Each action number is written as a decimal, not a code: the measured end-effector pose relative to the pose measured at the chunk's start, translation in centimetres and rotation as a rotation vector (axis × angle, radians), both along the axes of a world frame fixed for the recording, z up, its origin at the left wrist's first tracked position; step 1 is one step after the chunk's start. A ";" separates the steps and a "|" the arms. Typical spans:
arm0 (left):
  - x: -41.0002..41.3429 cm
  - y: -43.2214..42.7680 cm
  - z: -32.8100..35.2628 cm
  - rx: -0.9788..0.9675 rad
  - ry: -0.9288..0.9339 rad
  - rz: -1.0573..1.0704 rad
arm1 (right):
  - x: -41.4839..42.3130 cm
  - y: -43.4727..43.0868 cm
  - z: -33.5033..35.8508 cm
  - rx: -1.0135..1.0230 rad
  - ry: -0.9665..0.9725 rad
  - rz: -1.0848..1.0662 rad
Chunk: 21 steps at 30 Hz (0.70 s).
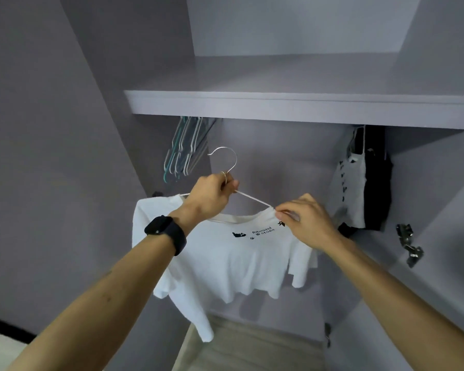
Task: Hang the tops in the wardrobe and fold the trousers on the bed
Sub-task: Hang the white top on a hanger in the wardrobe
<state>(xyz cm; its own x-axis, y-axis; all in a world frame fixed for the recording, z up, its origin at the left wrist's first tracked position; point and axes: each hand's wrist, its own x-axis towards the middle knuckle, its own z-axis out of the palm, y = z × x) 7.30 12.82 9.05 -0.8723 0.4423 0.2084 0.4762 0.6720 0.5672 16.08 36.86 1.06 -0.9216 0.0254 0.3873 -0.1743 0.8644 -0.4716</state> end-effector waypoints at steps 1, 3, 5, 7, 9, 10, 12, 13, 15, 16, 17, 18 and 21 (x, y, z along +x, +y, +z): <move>-0.3 0.1 -0.4 -0.006 -0.004 -0.019 | 0.2 -0.2 -0.1 -0.047 -0.029 -0.012; -1.0 0.1 -1.1 0.003 -0.016 -0.052 | 0.7 -1.0 -0.5 -0.163 -0.008 -0.089; -1.7 0.1 -1.6 0.013 -0.026 -0.091 | 1.4 -2.3 -0.8 -0.220 0.122 -0.223; -2.2 0.2 -2.2 0.027 -0.049 -0.135 | 2.1 -3.9 -1.3 -0.210 0.232 -0.312; -2.4 0.2 -3.0 0.046 -0.099 -0.188 | 2.7 -5.0 -2.0 -0.201 0.250 -0.333; -2.4 0.2 -3.5 0.050 -0.123 -0.216 | 3.0 -5.2 -2.3 -0.206 0.215 -0.337; -2.4 0.1 -4.5 0.056 -0.159 -0.281 | 3.7 -5.5 -2.7 -0.205 0.118 -0.362; -2.3 0.1 -5.0 0.059 -0.169 -0.305 | 4.1 -5.5 -2.8 -0.162 0.086 -0.358; -2.1 0.2 -5.6 0.051 -0.176 -0.338 | 4.9 -5.7 -2.7 -0.022 0.030 -0.313; -2.1 0.3 -5.9 0.035 -0.172 -0.358 | 5.3 -5.8 -2.5 0.032 -0.004 -0.294; -2.1 0.4 -6.0 0.014 -0.167 -0.378 | 5.7 -5.9 -2.3 0.059 -0.043 -0.281; -2.1 0.5 -6.1 -0.004 -0.164 -0.394 | 6.0 -6.0 -2.0 0.057 -0.085 -0.282; -2.3 1.1 -5.9 -0.039 -0.147 -0.419 | 6.5 -6.6 -1.2 0.052 -0.178 -0.334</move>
